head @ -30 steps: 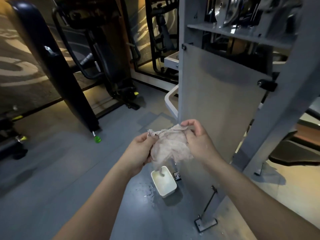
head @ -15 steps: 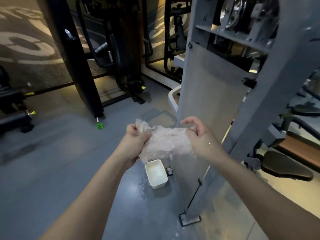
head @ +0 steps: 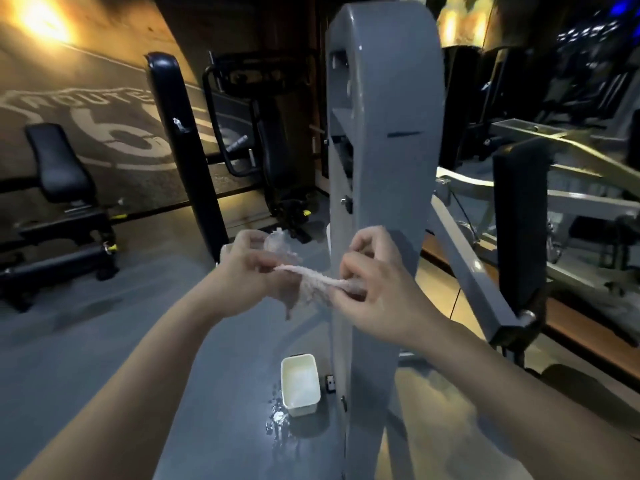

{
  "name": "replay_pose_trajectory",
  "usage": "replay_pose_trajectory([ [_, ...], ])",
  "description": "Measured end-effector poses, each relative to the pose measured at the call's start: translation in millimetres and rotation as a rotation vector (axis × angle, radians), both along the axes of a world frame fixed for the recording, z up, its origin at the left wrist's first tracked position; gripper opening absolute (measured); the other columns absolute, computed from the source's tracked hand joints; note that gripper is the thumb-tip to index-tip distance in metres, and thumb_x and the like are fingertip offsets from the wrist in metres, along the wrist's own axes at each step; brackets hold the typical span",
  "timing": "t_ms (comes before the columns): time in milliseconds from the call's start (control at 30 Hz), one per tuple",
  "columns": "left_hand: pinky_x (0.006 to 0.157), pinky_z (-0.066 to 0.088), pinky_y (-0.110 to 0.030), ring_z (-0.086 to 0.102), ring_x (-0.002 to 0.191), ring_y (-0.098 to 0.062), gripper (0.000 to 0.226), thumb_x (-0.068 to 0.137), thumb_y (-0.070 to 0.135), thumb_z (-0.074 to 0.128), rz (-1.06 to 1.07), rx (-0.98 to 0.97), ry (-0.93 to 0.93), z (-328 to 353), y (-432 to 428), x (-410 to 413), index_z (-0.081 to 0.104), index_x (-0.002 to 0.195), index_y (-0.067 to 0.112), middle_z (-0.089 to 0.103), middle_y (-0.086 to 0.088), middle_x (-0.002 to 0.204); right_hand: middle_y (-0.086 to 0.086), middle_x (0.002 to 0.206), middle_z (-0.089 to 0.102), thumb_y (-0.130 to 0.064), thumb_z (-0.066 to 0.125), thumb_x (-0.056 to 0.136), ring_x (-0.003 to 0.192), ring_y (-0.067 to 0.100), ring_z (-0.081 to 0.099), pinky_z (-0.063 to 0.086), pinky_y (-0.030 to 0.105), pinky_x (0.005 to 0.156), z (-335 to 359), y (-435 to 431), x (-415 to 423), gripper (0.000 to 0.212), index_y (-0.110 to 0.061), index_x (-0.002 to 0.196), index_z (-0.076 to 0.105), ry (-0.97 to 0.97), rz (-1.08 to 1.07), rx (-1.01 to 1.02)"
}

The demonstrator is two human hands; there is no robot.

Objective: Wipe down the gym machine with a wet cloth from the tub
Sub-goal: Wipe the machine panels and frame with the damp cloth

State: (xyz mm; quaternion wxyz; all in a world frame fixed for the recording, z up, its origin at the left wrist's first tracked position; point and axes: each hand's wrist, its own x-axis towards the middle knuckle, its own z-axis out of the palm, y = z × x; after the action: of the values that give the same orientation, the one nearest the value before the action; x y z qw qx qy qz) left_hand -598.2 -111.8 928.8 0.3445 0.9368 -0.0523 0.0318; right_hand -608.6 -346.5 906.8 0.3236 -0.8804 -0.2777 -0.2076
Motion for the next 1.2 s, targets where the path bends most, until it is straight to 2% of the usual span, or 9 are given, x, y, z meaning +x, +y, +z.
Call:
replay_pose_trajectory([
  [133, 0.103, 0.032, -0.026, 0.036, 0.124, -0.003, 0.010, 0.092, 0.040, 0.071, 0.058, -0.033, -0.143, 18, -51, -16, 0.081, 0.089, 0.040, 0.048, 0.018, 0.130, -0.007, 0.073, 0.051, -0.021, 0.067, 0.086, 0.066, 0.009, 0.047, 0.032, 0.023, 0.056, 20, -36, 0, 0.022, -0.021, 0.077, 0.047, 0.082, 0.004, 0.214],
  [267, 0.058, 0.048, -0.030, 0.063, 0.067, -0.016, 0.013, 0.088, 0.026, 0.079, 0.186, -0.402, -0.125, 44, -87, -23, 0.075, 0.086, 0.014, 0.072, -0.003, 0.074, -0.005, 0.071, 0.054, -0.015, 0.069, 0.089, 0.064, 0.013, 0.049, 0.033, 0.025, 0.053, 35, -60, 0, 0.021, -0.023, 0.082, 0.051, 0.055, 0.008, 0.377],
  [467, 0.058, 0.052, -0.026, 0.050, 0.064, -0.018, 0.014, 0.096, 0.008, 0.055, -0.044, -0.934, 0.073, 90, -130, -35, 0.067, 0.089, 0.004, 0.060, -0.011, 0.078, -0.006, 0.102, 0.061, -0.033, 0.080, 0.086, 0.096, 0.006, 0.057, 0.043, 0.015, 0.080, 59, -58, -2, 0.031, -0.015, 0.107, 0.066, -0.156, 0.130, 0.402],
  [533, 0.073, 0.057, -0.030, 0.042, 0.070, -0.026, 0.030, 0.089, 0.009, 0.043, -0.121, -1.094, 0.108, 103, -140, -42, 0.072, 0.090, 0.002, 0.060, -0.016, 0.085, -0.001, 0.109, 0.061, -0.034, 0.080, 0.087, 0.102, 0.006, 0.058, 0.042, 0.011, 0.086, 65, -58, -1, 0.037, -0.013, 0.114, 0.066, -0.172, 0.147, 0.463],
  [600, 0.094, 0.056, -0.040, 0.063, 0.087, -0.031, 0.039, 0.089, 0.008, 0.036, -0.150, -1.216, 0.113, 111, -144, -47, 0.074, 0.094, 0.000, 0.070, -0.020, 0.098, 0.002, 0.107, 0.064, -0.019, 0.078, 0.090, 0.101, 0.008, 0.061, 0.044, 0.013, 0.087, 71, -62, 3, 0.022, -0.008, 0.107, 0.070, -0.271, 0.133, 0.517],
  [767, 0.086, 0.062, -0.036, 0.071, 0.102, -0.026, 0.028, 0.099, 0.000, 0.049, 0.066, -0.740, -0.214, 124, -135, -45, 0.075, 0.099, 0.009, 0.075, -0.006, 0.108, 0.009, 0.119, 0.065, 0.005, 0.068, 0.090, 0.115, 0.018, 0.063, 0.053, 0.029, 0.096, 98, -78, 10, 0.019, -0.001, 0.108, 0.072, -0.518, 0.065, 0.463],
  [933, 0.090, 0.058, -0.037, 0.068, 0.090, -0.018, 0.019, 0.089, 0.018, 0.058, 0.196, -0.705, -0.257, 140, -122, -24, 0.075, 0.097, 0.014, 0.073, -0.002, 0.093, 0.020, 0.141, 0.059, 0.006, 0.060, 0.092, 0.138, 0.035, 0.050, 0.040, 0.047, 0.117, 121, -79, 48, 0.040, 0.002, 0.131, 0.062, -0.721, -0.133, -0.051],
  [1033, 0.089, 0.058, -0.037, 0.070, 0.091, -0.017, 0.020, 0.094, 0.013, 0.054, 0.214, -0.642, -0.272, 136, -120, -15, 0.073, 0.099, 0.019, 0.074, 0.003, 0.091, 0.010, 0.164, 0.034, -0.024, 0.051, 0.103, 0.154, 0.028, 0.028, 0.023, 0.041, 0.122, 95, -74, 55, 0.057, -0.012, 0.157, 0.037, -0.630, -0.188, -0.415],
  [1200, 0.091, 0.058, -0.044, 0.071, 0.099, -0.027, 0.022, 0.096, 0.014, 0.051, 0.231, -0.625, -0.268, 132, -102, -1, 0.073, 0.096, 0.018, 0.076, 0.001, 0.090, 0.002, 0.167, 0.027, -0.044, 0.021, 0.109, 0.156, 0.025, 0.019, 0.023, 0.044, 0.123, 128, -58, 61, 0.056, -0.026, 0.161, 0.028, -0.576, -0.264, -0.446],
])
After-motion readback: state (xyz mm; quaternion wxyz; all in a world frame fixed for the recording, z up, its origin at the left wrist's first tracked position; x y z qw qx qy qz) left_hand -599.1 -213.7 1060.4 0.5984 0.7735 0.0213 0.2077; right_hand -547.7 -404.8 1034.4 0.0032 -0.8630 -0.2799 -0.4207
